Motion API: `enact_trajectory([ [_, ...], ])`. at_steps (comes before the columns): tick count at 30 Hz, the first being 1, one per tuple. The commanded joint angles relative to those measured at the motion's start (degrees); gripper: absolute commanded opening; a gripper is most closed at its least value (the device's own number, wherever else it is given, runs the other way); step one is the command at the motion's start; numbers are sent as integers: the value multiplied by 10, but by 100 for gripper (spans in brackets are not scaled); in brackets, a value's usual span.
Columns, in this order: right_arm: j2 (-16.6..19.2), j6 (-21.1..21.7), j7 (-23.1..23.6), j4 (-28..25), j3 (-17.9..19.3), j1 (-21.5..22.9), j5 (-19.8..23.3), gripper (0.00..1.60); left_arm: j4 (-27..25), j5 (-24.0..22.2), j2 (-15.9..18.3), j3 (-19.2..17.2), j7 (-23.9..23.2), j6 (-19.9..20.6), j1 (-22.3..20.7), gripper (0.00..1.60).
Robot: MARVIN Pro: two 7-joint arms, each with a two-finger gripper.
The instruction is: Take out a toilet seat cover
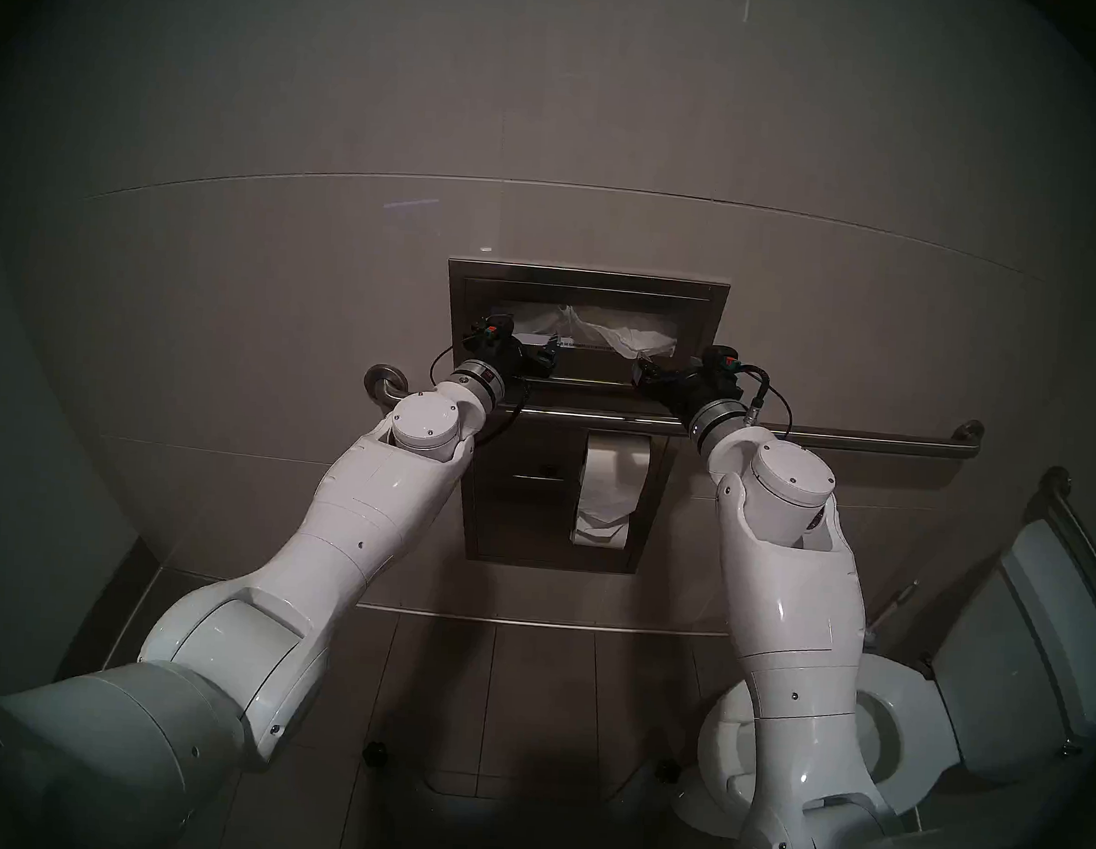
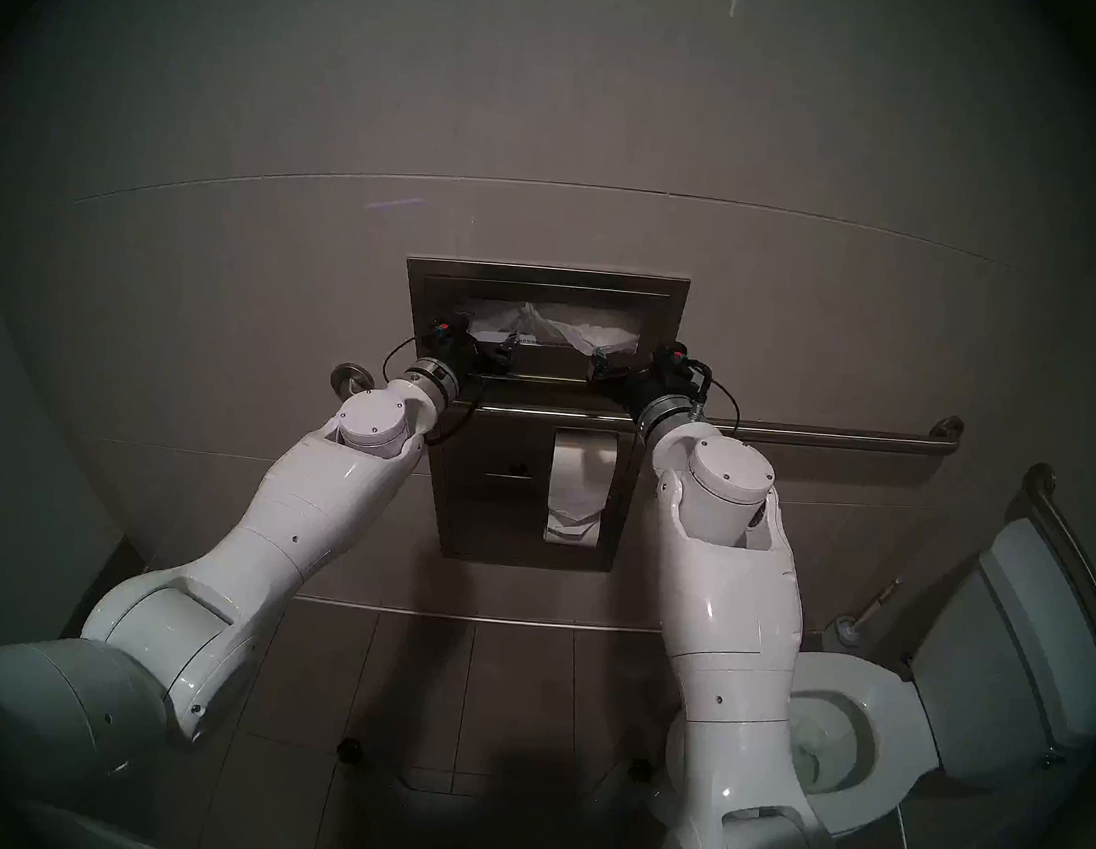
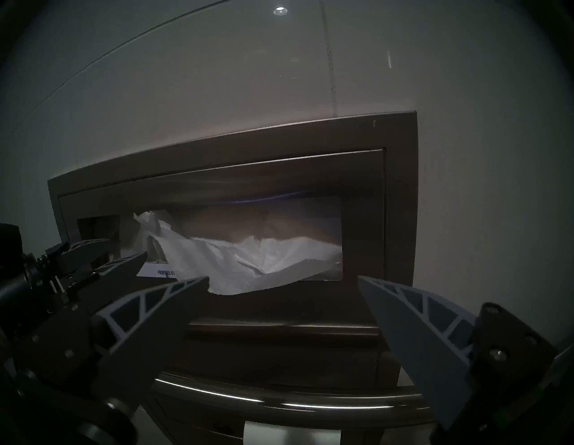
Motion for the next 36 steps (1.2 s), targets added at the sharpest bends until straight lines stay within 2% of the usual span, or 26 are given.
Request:
enact_trajectory([
  [1, 0, -1, 1, -31, -3, 6, 0, 160, 2, 1, -11, -8, 4, -18, -47, 160],
  [7, -1, -2, 0, -34, -5, 4, 2, 160, 11, 6, -13, -8, 4, -21, -52, 160],
  [10, -1, -2, -2, -36, -6, 3, 3, 160, 15, 9, -15, -7, 3, -24, -52, 141],
  [13, 0, -3, -4, -38, -6, 0, 4, 160, 18, 11, -16, -6, 2, -26, -52, 139],
  [17, 1, -3, -6, -45, -6, -5, 5, 160, 25, 13, -15, -7, 1, -29, -52, 114],
  [21, 2, -2, -8, -50, -6, -8, 6, 160, 32, 15, -15, -9, 0, -34, -53, 125],
  [25, 2, 0, -10, -55, -8, -9, 7, 160, 32, 17, -13, -10, -3, -35, -54, 114],
  [28, 2, 0, -12, -57, -9, -9, 8, 160, 36, 18, -12, -12, -6, -36, -55, 119],
  [32, 2, 0, -13, -61, -11, -10, 9, 160, 47, 24, -10, -14, -7, -39, -60, 118],
  [34, 3, 0, -14, -61, -12, -10, 10, 160, 55, 26, -12, -15, -7, -39, -64, 132],
  [36, 3, 0, -14, -61, -12, -11, 10, 160, 58, 26, -13, -16, -7, -39, -67, 132],
])
